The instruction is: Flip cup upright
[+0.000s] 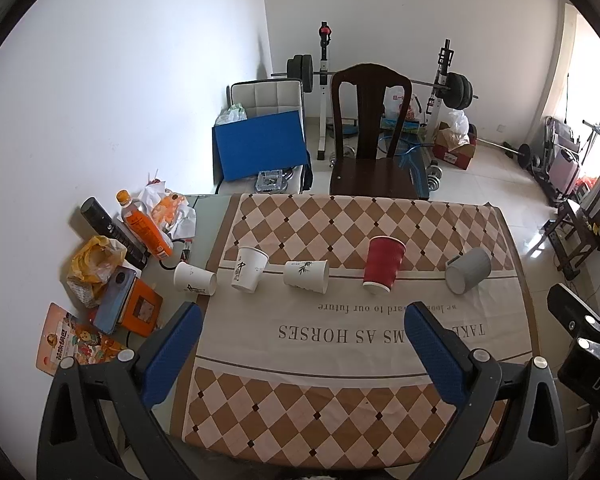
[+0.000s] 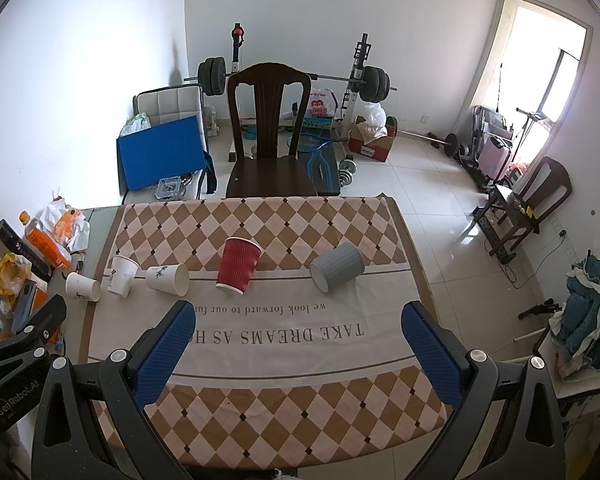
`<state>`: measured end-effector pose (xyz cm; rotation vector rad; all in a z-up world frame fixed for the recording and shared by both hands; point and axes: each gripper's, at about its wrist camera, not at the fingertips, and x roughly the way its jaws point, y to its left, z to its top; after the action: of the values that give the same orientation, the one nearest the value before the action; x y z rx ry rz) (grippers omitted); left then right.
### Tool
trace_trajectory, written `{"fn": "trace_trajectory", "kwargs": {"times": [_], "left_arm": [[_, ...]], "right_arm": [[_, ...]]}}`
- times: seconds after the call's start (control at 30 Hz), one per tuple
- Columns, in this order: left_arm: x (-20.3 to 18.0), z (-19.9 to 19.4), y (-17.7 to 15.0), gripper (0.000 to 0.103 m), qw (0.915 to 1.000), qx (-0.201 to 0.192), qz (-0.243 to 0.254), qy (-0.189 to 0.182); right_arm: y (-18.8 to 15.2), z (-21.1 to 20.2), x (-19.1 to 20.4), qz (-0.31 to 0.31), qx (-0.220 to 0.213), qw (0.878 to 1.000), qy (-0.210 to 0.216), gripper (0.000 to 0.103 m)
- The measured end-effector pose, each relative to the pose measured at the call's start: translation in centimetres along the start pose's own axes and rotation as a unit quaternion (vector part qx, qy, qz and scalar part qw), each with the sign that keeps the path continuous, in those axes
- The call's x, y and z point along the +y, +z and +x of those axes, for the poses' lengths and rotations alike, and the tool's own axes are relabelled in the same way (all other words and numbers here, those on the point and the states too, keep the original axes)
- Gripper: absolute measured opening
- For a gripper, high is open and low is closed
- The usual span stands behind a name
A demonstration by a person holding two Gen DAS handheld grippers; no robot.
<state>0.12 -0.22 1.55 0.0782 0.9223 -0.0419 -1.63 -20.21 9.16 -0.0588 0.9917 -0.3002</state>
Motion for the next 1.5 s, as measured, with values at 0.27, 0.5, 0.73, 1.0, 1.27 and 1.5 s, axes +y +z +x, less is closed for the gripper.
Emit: {"fn": "trace_trajectory", "kwargs": {"times": [0.27, 0.5, 0.73, 1.0, 1.27, 1.5], "left_arm": [[0.0, 0.0, 0.1, 0.103, 1.0000, 0.000, 0.000, -0.001], [-0.1, -0.1, 0.1, 0.103, 1.0000, 0.000, 0.000, -0.002], [-0.4, -0.3, 0.4, 0.103, 1.0000, 0.001, -0.002, -0.005], [-0.5, -0.4, 0.5, 0.103, 1.0000, 0.001, -0.004, -0.004], [-1.9, 1.1, 1.5, 0.103, 0.9992, 0.004, -0.016, 0.035], [1.3, 6.9, -0.8, 0.103, 0.9943, 0.034, -0.036, 0.095]], "right_arm": [[0.0, -0.1, 0.0, 0.000, -0.001, 1.000, 0.001, 0.103], [-0.2, -0.1, 0.0, 0.000, -0.001, 1.000, 0.000, 0.103], [0.5, -0.3, 0.4, 0.000, -0.003, 1.000, 0.001, 0.103], [1.5, -0.4, 1.0, 0.000, -0.001, 1.000, 0.005, 0.103], [2.0, 2.0, 1.5, -0.007, 0.013, 1.000, 0.013, 0.103], [-0.7, 10.3, 2.9, -0.035, 0.064, 0.997, 0.024, 0.103]]}}
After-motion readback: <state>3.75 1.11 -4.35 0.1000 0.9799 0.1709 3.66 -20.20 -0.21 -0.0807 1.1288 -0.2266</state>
